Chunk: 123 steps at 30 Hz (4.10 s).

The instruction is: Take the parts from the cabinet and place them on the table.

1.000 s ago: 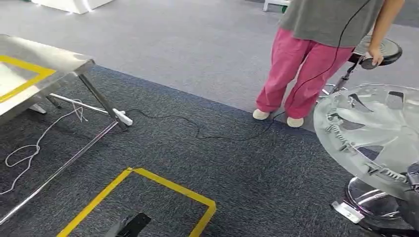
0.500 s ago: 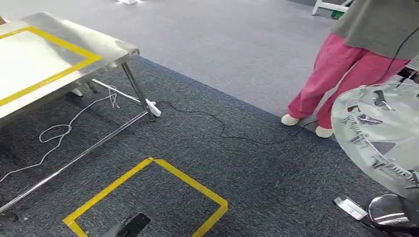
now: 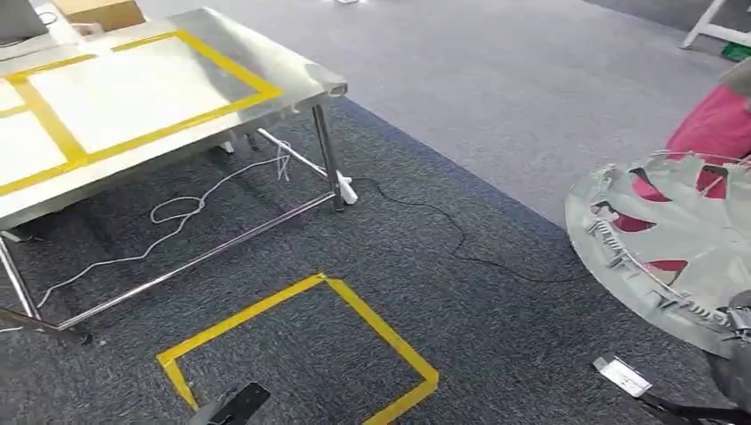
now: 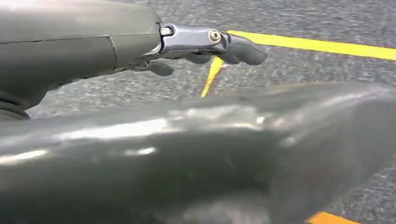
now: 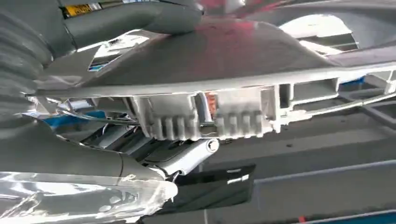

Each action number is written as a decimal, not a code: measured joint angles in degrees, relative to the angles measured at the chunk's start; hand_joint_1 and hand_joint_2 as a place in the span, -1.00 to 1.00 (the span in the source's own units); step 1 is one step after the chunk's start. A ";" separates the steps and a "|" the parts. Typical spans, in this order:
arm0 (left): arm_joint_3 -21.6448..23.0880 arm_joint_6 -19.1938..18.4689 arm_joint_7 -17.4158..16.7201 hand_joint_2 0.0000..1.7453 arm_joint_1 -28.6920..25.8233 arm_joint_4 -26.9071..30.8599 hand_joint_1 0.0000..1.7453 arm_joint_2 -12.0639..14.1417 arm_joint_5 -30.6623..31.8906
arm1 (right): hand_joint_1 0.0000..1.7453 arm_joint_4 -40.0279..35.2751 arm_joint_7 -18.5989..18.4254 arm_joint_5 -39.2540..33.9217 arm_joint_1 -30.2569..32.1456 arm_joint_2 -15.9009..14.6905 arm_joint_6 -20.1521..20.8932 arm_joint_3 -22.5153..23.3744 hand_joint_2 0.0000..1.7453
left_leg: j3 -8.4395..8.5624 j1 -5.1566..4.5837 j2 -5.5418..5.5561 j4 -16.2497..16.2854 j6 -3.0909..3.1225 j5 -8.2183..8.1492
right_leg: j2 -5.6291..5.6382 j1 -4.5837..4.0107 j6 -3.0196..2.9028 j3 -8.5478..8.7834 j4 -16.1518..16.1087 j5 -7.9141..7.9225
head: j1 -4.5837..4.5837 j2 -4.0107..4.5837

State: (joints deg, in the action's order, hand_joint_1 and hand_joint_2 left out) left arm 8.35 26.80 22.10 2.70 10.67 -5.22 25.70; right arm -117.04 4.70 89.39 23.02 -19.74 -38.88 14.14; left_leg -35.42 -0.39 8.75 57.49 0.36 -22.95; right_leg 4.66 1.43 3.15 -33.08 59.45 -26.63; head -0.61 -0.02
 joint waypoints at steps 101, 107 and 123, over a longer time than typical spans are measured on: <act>-0.11 -6.86 -1.92 -1.00 2.12 0.07 -1.00 1.36 5.42 | 1.00 42.95 -18.77 0.02 -46.65 -10.71 13.27 -41.94 1.00 | -0.68 0.00 -5.63 -0.76 -0.37 0.97 | -3.77 -0.56 -0.15 -1.74 -0.77 1.92 | 0.02 0.00; -0.26 -6.86 -1.95 -1.00 2.15 0.07 -1.00 1.42 5.44 | 1.00 44.52 -17.73 0.02 -47.93 -10.36 15.23 -41.22 1.00 | -0.74 -0.03 -5.63 -0.76 -0.35 0.96 | -3.77 -0.54 -0.15 -1.78 -0.77 1.92 | 0.00 0.00; -0.92 -6.82 -2.12 -1.00 2.25 0.07 -1.00 1.33 5.51 | 1.00 46.36 -14.45 0.02 -56.19 -10.36 19.41 -41.42 1.00 | -0.79 -0.06 -5.63 -0.75 -0.34 0.97 | -3.78 -0.51 -0.12 -1.84 -0.77 1.94 | 0.00 0.00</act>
State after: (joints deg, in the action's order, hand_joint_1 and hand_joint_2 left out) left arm 7.43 19.98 19.98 4.95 10.73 -3.89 31.21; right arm -70.69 -9.75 89.42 -33.17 -30.10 -19.47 -27.28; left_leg -36.21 -0.45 3.12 56.75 0.02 -21.98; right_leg 0.87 0.92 3.03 -34.93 58.68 -24.69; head -0.61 -0.02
